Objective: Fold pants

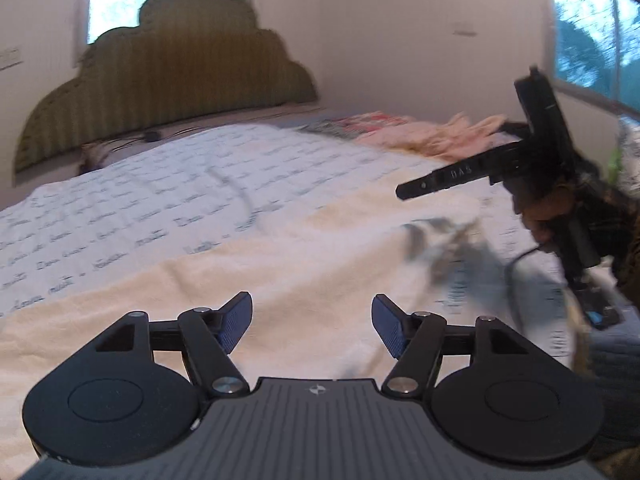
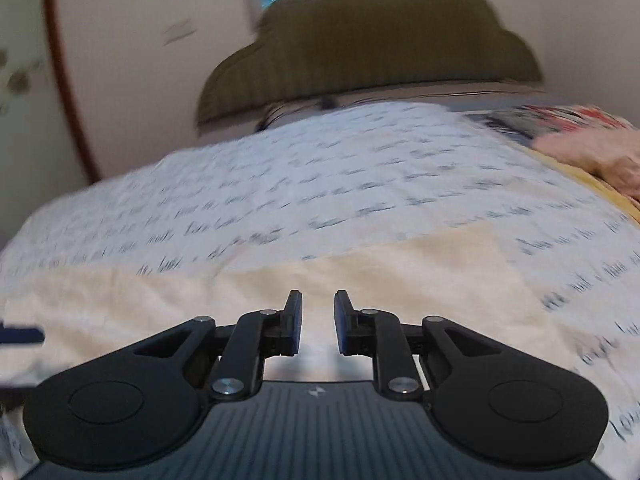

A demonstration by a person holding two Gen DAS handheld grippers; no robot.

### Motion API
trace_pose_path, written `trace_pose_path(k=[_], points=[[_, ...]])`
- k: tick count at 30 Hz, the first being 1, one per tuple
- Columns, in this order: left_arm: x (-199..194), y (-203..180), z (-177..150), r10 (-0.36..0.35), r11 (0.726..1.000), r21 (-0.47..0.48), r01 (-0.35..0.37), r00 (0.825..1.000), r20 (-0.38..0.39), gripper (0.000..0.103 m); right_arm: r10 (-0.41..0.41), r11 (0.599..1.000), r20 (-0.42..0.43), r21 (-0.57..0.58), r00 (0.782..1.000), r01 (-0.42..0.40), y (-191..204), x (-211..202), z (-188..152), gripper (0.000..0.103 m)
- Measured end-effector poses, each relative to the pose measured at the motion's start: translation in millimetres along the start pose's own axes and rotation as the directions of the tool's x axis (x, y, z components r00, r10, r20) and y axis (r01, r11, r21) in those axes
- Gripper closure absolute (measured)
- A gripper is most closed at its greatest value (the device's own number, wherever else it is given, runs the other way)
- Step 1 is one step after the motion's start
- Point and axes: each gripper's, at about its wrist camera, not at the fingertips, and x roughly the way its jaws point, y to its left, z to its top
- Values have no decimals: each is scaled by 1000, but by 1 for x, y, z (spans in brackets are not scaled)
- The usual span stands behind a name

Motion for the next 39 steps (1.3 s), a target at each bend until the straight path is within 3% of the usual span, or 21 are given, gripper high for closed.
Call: trace_pose_path(k=[3,5,8,12,14,16,19,22,26,28,30,33,35,37,39], points=[[19,1,-6,88,996,32,-86,994,-69,34,43,984,-133,-167,990,-65,39,48,11,85],[29,3,-17,110,993,52,-104,986,-122,34,5,974,-187,-222,982,-47,52,78,13,85],[29,0,-30,125,990,82,-116,986,-108,34,-98,969,-169,-242,981,55,47,112,21,85],[21,2,-24,119,990,85,-111,988,-96,34,-204,963,-108,-201,973,180,33,106,29,85],[16,5,-22,122,991,61,-118,990,-77,33,-135,982,-71,-143,988,124,26,82,26,85],[14,10,-18,130,991,28,-129,990,-60,33,-16,996,-62,-85,998,10,20,55,19,85],[18,11,-13,117,993,-12,-118,991,-60,33,120,986,-144,-100,982,-135,25,37,-1,79],[27,5,-18,95,995,22,-93,989,-109,33,42,973,-217,-212,975,-89,33,28,-29,77],[21,-6,-24,122,989,97,-112,988,-100,33,42,989,-181,-132,982,-67,22,4,-38,77],[18,-2,-17,114,991,80,-107,990,-82,32,19,991,-134,-131,991,-36,27,-5,-34,76],[18,7,-6,127,991,40,-124,990,-63,26,61,990,-93,-123,994,-72,36,-7,-24,75],[26,25,9,204,979,-6,-205,976,-77,22,104,977,-86,-178,991,-118,61,10,-9,71],[41,42,17,220,974,-21,-226,963,-153,22,70,951,-130,-291,989,-106,86,33,-4,70],[59,60,20,212,973,-38,-227,948,-238,22,19,897,-206,-428,978,-108,112,64,-5,70],[74,75,19,226,966,-63,-252,935,-275,25,-22,859,-227,-503,974,-98,126,91,-4,69]])
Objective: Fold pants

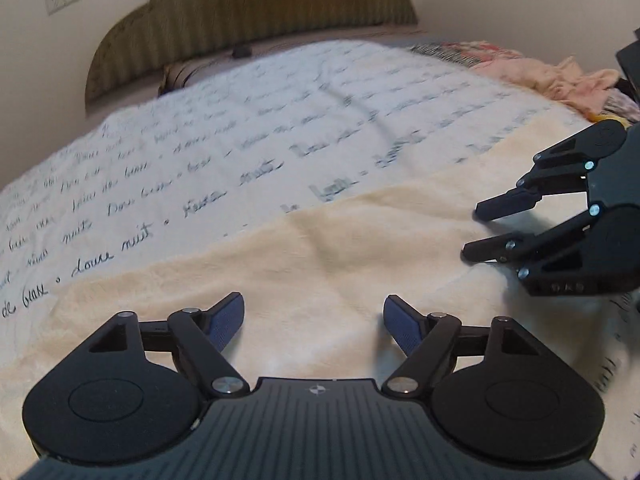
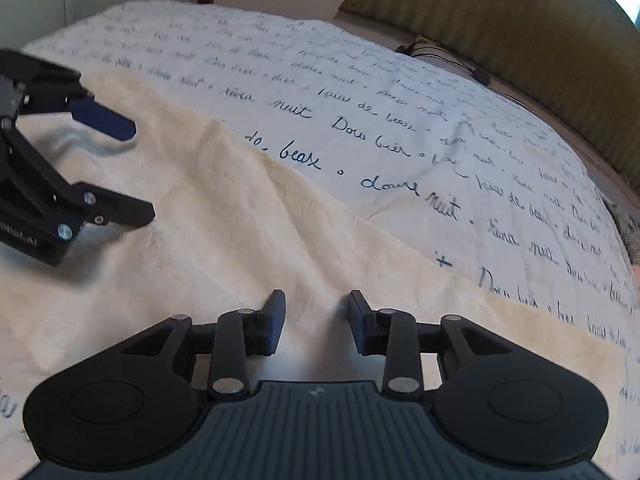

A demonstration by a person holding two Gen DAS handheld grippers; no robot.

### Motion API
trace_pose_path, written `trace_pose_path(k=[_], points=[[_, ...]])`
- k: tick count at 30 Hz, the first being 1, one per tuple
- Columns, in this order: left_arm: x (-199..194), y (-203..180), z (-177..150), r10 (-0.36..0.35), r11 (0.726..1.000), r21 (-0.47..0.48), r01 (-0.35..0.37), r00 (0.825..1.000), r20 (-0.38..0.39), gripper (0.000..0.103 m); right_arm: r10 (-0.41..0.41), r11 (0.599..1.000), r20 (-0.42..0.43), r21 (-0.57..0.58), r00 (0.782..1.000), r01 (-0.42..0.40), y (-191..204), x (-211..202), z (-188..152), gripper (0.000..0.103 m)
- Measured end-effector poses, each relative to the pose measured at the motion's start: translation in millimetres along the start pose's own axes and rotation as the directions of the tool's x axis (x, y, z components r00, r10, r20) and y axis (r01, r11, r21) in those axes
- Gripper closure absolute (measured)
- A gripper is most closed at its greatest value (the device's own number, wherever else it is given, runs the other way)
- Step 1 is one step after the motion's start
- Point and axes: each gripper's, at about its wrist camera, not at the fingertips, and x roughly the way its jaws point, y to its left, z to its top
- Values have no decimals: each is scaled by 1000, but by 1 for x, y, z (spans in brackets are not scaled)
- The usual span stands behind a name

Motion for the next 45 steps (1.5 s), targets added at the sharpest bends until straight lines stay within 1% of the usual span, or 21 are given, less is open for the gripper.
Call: trace_pose_path(k=[2,4,5,7,9,13,16,19,21,24,26,29,32,34,35,37,38,40,42,43,45], points=[[18,12,5,50,998,-37,-51,998,-24,25,28,998,14,55,999,-29,-12,12,13,60],[25,21,10,48,995,-88,-49,999,-20,24,30,993,26,109,999,-33,-28,26,22,48],[26,21,13,68,993,-96,-69,998,-11,25,37,988,28,147,999,-40,-37,33,23,36],[23,14,18,129,989,-72,-128,992,14,26,47,974,48,219,998,-56,-52,37,21,29],[12,5,18,136,990,-44,-133,989,66,26,14,963,107,267,994,-43,-62,18,11,29],[2,-14,17,38,999,9,-39,995,87,25,-60,945,167,328,984,2,-85,-29,-17,29],[19,-24,18,38,999,36,-40,998,46,24,-34,962,78,272,996,12,-94,-34,-35,29],[38,-20,20,62,998,-10,-62,997,36,17,-100,970,-57,215,993,110,-99,-6,-49,28],[46,-18,25,88,996,-22,-88,995,37,14,-53,946,-20,320,998,57,-118,5,-54,22],[49,-17,31,103,994,-41,-101,994,36,15,-86,920,-12,384,996,84,-133,23,-48,7],[37,-21,31,103,994,-42,-101,993,59,21,-113,919,-18,377,993,111,-133,23,-42,6],[13,-35,24,90,996,11,-92,990,106,19,-187,917,28,364,982,164,-125,-7,-44,6],[-5,-55,17,-6,999,49,0,992,126,19,-108,927,103,371,989,63,-112,-41,-59,6],[-11,-72,11,-60,995,91,48,990,129,16,-61,941,98,337,993,25,-97,-52,-72,6],[-9,-82,8,-71,991,120,56,990,123,14,-66,952,70,305,995,41,-89,-52,-78,6],[0,-98,0,-51,983,183,30,992,112,14,-163,960,-5,232,987,160,-81,-42,-95,1],[5,-102,-3,-30,980,198,9,994,102,14,-186,948,2,265,983,178,-88,-42,-103,0],[2,-100,-8,-34,985,173,14,993,113,16,-226,883,17,426,974,198,-105,-53,-118,0],[-8,-94,-8,-45,989,147,27,992,121,15,-355,831,36,470,934,298,-104,-69,-125,0],[-13,-91,-8,-41,991,130,24,991,131,15,-366,820,55,491,929,294,-103,-76,-129,0],[-19,-86,-11,-34,996,84,22,989,144,14,-282,828,138,535,950,168,-102,-86,-137,0]])
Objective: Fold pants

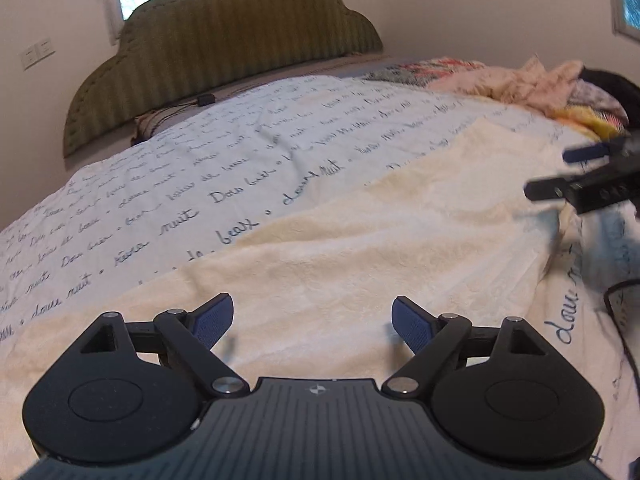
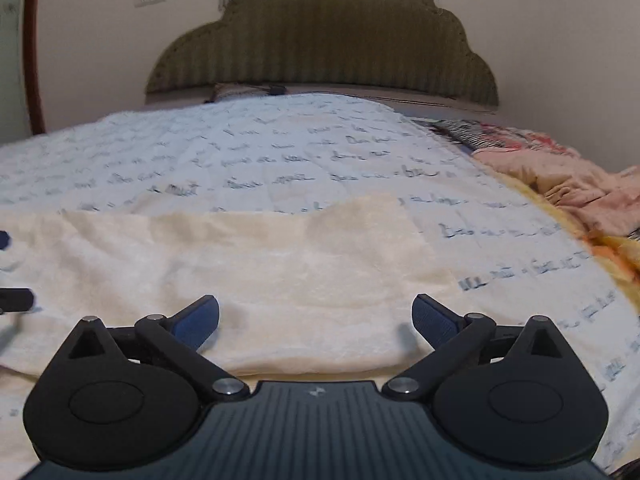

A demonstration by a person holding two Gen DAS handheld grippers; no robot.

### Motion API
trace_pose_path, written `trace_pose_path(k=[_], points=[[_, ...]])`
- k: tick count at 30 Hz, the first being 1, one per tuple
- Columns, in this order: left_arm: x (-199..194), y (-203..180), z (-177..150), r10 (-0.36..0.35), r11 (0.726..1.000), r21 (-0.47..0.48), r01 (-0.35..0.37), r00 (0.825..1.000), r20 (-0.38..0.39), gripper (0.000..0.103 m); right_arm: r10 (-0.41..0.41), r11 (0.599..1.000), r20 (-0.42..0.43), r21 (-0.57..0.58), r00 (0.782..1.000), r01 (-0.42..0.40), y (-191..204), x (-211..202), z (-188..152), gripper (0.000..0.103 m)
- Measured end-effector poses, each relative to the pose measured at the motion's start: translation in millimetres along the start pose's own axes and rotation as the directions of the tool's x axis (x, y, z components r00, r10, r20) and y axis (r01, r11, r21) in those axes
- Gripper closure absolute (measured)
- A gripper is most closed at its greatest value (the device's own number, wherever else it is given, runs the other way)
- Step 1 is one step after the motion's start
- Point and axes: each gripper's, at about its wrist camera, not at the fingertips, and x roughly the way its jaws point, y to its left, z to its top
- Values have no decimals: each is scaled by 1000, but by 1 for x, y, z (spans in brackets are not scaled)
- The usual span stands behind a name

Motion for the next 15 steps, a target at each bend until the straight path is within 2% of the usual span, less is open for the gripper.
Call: trace_pose_path(k=[1,2,3,4,5,8,9,11,13,15], points=[[-2,2,-1,0,1000,-28,0,1000,0,14,48,999,-19,11,999,-48,-1,0,-4,0],[-3,3,-3,-5,999,-54,5,1000,1,14,46,999,-53,-6,998,-47,1,3,-9,0],[-3,4,-7,-8,997,-78,9,1000,4,14,11,999,-75,-37,997,-14,2,8,-15,0],[-2,4,-11,-4,995,-99,4,1000,1,13,13,1000,-74,-25,997,-15,-2,9,-20,0],[0,6,-14,3,993,-117,-4,1000,-10,13,28,999,-65,33,998,-26,-9,8,-21,0],[2,11,-28,6,987,-161,-6,1000,-3,8,-61,980,-7,189,998,62,-29,-12,-22,0],[2,12,-30,14,986,-168,-13,1000,6,4,-65,968,17,243,998,59,-38,-21,-25,0],[2,11,-32,26,985,-170,-24,1000,12,1,-21,926,51,377,999,0,-60,-32,-31,0],[4,9,-33,33,987,-160,-31,999,12,0,70,847,84,521,994,-104,-85,-33,-41,0],[4,7,-34,40,988,-149,-37,999,15,0,127,762,109,626,986,-167,-100,-27,-51,7]])
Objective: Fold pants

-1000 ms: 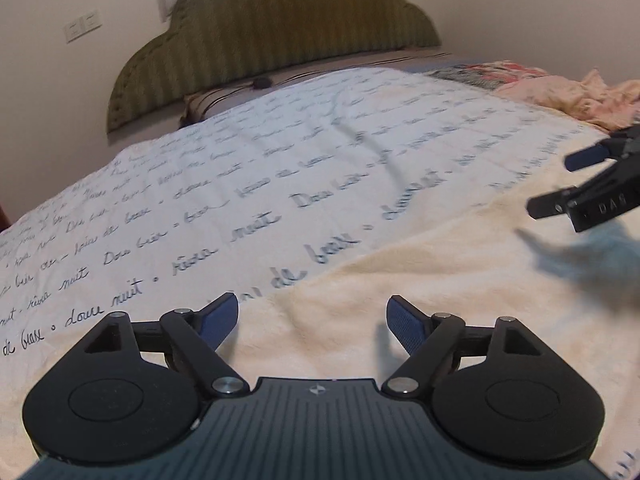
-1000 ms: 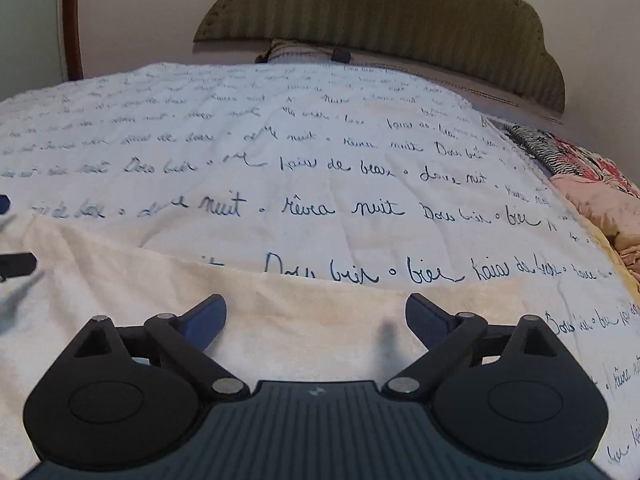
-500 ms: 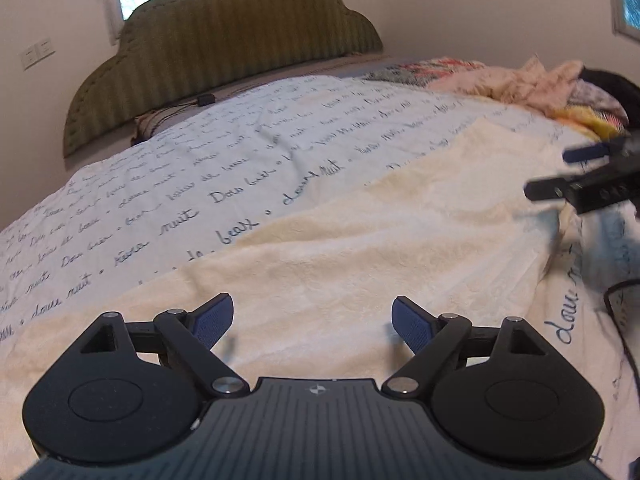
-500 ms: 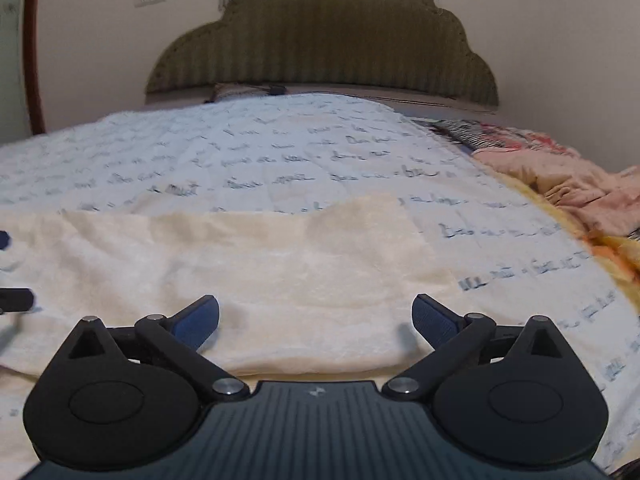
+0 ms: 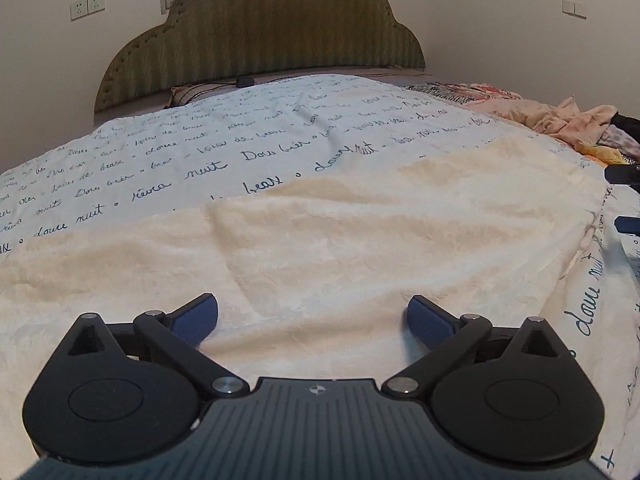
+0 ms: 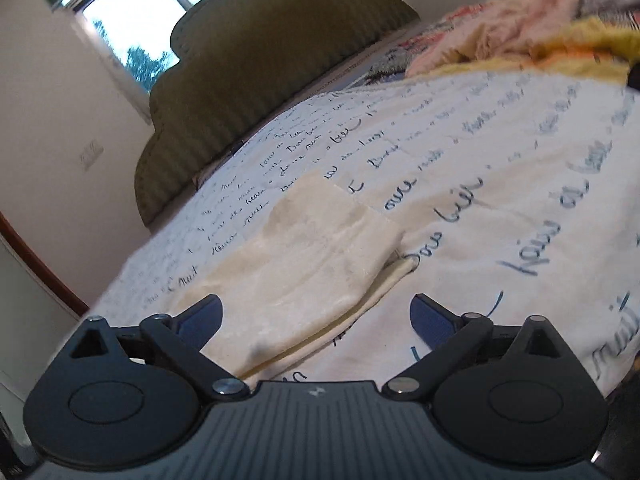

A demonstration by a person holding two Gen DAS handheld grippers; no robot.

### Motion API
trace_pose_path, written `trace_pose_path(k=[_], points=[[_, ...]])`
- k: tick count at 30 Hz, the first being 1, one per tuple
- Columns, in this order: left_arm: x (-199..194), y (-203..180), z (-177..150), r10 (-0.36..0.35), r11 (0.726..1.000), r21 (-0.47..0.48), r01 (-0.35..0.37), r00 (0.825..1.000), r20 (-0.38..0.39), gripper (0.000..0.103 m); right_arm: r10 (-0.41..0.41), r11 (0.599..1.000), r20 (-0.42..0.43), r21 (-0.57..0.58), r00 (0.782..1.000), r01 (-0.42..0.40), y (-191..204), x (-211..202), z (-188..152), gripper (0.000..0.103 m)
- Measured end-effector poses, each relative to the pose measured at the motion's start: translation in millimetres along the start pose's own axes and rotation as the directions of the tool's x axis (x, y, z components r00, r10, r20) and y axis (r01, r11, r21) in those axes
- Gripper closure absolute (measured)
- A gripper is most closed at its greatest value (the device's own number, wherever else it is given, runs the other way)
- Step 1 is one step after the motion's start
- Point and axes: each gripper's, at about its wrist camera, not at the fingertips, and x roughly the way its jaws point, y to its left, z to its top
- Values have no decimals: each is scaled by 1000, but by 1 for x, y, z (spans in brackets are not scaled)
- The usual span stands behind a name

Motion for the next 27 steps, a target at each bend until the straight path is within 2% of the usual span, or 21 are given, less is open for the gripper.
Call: trace_pose_path(k=[1,7,10,14,17,18,21,22,24,27], points=[[0,0,0,0,1000,1,0,1000,1,0,19,999,-3,49,1000,-19,-6,2,1,12],[0,3,-2,-8,1000,-8,8,1000,1,0,118,976,-3,184,993,-116,-16,14,6,12],[0,4,-2,-9,1000,-9,9,1000,2,0,106,974,8,199,994,-106,-18,26,10,12],[1,5,-3,-13,1000,-13,13,1000,2,0,49,965,102,253,994,-73,-24,36,15,14],[1,5,-3,-18,1000,-19,18,1000,2,0,49,954,123,288,991,-83,-25,47,19,14],[1,6,-3,-19,1000,-21,19,1000,1,0,65,950,123,295,990,-99,-24,50,20,15],[1,6,-4,-23,999,-27,23,1000,0,0,172,919,101,342,980,-196,-25,58,17,28],[2,6,-4,-23,999,-28,23,1000,-1,0,173,916,96,351,980,-196,-25,61,17,31],[2,5,-3,-23,999,-28,23,1000,0,0,115,931,78,339,990,-135,-24,68,18,37],[2,6,-3,-25,999,-30,25,1000,0,0,58,959,91,270,994,-80,-15,79,25,38]])
